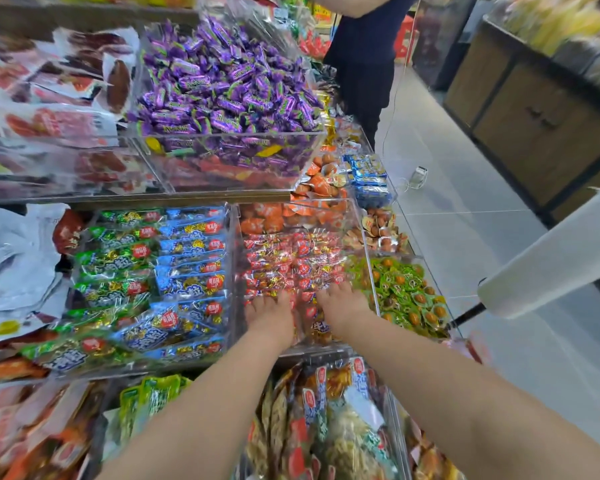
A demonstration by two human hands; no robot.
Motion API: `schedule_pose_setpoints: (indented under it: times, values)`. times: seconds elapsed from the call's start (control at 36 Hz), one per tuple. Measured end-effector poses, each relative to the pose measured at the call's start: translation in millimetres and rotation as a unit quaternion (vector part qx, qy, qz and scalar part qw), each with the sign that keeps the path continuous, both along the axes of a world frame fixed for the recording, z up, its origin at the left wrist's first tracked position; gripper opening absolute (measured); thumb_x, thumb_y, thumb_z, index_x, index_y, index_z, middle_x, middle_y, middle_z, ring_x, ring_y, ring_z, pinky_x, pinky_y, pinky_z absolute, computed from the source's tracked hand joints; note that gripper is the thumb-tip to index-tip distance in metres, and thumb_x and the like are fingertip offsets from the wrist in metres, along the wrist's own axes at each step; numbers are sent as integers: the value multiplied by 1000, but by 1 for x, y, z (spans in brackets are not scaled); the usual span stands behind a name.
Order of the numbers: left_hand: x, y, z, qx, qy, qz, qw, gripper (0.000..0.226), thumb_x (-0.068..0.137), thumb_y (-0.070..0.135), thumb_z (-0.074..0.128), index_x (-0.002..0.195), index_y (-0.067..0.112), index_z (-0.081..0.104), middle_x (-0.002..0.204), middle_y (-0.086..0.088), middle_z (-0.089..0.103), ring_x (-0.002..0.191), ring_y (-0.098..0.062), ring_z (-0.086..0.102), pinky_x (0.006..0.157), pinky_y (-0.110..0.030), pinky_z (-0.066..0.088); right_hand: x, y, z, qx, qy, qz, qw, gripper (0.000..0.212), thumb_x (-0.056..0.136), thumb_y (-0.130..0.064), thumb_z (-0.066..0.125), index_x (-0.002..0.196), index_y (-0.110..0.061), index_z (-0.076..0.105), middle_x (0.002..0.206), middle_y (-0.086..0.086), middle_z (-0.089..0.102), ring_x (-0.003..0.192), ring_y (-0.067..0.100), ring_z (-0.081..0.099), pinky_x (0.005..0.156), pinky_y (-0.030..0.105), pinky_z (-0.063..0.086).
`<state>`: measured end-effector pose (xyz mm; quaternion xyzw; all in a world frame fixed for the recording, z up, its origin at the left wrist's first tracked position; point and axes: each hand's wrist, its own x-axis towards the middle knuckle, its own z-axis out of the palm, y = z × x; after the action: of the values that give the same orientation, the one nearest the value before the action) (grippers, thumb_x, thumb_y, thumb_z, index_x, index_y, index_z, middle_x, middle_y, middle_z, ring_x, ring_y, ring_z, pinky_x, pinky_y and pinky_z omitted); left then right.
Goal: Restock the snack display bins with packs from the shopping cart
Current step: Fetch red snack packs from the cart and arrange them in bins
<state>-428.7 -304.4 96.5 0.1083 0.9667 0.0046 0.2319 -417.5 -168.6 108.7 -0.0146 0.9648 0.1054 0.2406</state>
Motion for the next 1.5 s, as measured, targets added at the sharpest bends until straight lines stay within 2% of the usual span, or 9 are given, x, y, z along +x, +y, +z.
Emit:
schedule_pose_setpoints:
  times: [0.14,0.22,0.33,0.67,0.97,1.22,1.33,1.39,1.5]
  values:
    - [-8,-10,-8,29,-5,-50,998,94,79,9,48,151,21,-11,156,-15,-7,144,-38,-8,117,-53,-3,3,8,-22,-36,-21,32,999,92,85,-13,52,149,-20,-13,156,12,-19,142,34,-20,115,48,-7]
    - [-12,-14,-14,8,-54,-77,996,100,88,32,50,146,17,-29,150,-15,-40,132,-31,-43,111,-55,-23,-2,14,-25,-46,-63,32,996,111,82,-43,62,145,-17,-26,151,7,-33,139,33,-29,111,47,-15]
    - [-20,-12,-18,-28,-58,-89,994,127,73,75,53,144,14,-32,147,-16,-43,132,-34,-43,105,-53,-28,-4,9,-36,13,-36,30,999,105,88,-36,56,140,-14,-32,149,12,-36,136,35,-33,111,49,-16]
    - [-45,-6,-27,-73,-56,-90,992,141,66,73,65,125,17,-49,134,-18,-53,124,-38,-49,103,-60,-26,-32,17,-54,51,-49,20,997,126,81,-39,68,125,-21,-49,119,21,-61,113,38,-52,105,59,-18]
    - [-46,-5,-21,-85,-94,-91,988,140,66,80,60,122,18,-52,127,-17,-56,121,-38,-50,103,-59,-26,-30,14,-49,26,-69,4,997,119,84,-52,61,126,-23,-46,135,20,-51,122,37,-47,106,57,-19]
    - [-34,-5,2,69,-49,-53,995,88,90,68,35,155,19,1,159,-13,-20,143,-30,-28,114,-50,-15,-4,21,3,-225,29,-73,971,74,89,-39,58,150,-22,20,157,10,-16,143,30,-19,116,43,-1]
    - [-8,2,18,239,57,23,969,48,98,37,43,140,15,44,151,-15,34,142,-32,24,118,-47,19,29,21,27,-369,98,-158,910,48,92,-28,57,138,-17,48,151,12,32,136,24,32,110,33,28]
    - [9,6,26,324,95,64,939,30,94,24,48,121,14,59,124,-9,59,114,-26,51,94,-37,43,52,23,37,-465,133,-237,842,34,92,-22,57,125,-14,59,130,8,57,104,18,55,91,30,46]
    - [54,27,41,434,72,122,890,9,94,18,49,94,20,57,94,2,60,84,-15,53,68,-22,34,108,38,40,-561,182,-350,728,24,94,-13,54,116,-10,63,112,5,66,97,19,62,89,35,51]
